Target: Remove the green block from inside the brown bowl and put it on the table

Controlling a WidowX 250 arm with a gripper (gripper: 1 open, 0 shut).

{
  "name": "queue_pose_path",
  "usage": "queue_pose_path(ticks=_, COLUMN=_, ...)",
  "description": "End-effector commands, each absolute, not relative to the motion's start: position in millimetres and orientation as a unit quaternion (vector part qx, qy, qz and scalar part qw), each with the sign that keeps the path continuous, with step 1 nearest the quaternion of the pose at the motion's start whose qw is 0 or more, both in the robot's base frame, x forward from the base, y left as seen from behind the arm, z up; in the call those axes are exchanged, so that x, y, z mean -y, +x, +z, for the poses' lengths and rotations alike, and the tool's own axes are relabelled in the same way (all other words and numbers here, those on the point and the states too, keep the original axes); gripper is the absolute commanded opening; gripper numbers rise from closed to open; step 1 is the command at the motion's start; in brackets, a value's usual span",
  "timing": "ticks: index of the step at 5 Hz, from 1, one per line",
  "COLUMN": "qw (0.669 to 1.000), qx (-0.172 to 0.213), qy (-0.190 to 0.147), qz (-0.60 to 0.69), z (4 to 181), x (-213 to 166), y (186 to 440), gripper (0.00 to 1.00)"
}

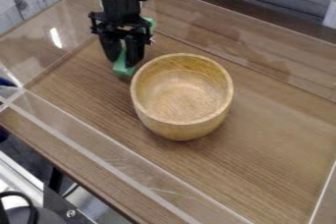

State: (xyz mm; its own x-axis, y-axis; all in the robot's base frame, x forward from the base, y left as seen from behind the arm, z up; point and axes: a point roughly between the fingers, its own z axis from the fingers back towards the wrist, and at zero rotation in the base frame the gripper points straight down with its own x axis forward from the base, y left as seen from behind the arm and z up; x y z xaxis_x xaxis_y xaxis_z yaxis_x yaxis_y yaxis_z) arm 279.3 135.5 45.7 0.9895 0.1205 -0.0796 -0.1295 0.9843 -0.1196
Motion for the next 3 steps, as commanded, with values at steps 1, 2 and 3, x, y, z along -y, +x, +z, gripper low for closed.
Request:
queue_pose_path(ticks=1, qw=0.997, qx=0.017, qy=-0.043, qz=0.065, z=79.8, x=-144.5, y=291.0, gripper=0.0)
queue_pose_path(ticks=2, qw=0.997, qx=0.018, qy=-0.045, qz=0.065, z=81.4, x=-144.1, y=290.9, gripper=0.0)
queue_pose_path(ticks=3, qw=0.997, qx=0.018, qy=-0.048, qz=0.065, z=83.4, x=-143.8, y=290.5, gripper=0.0)
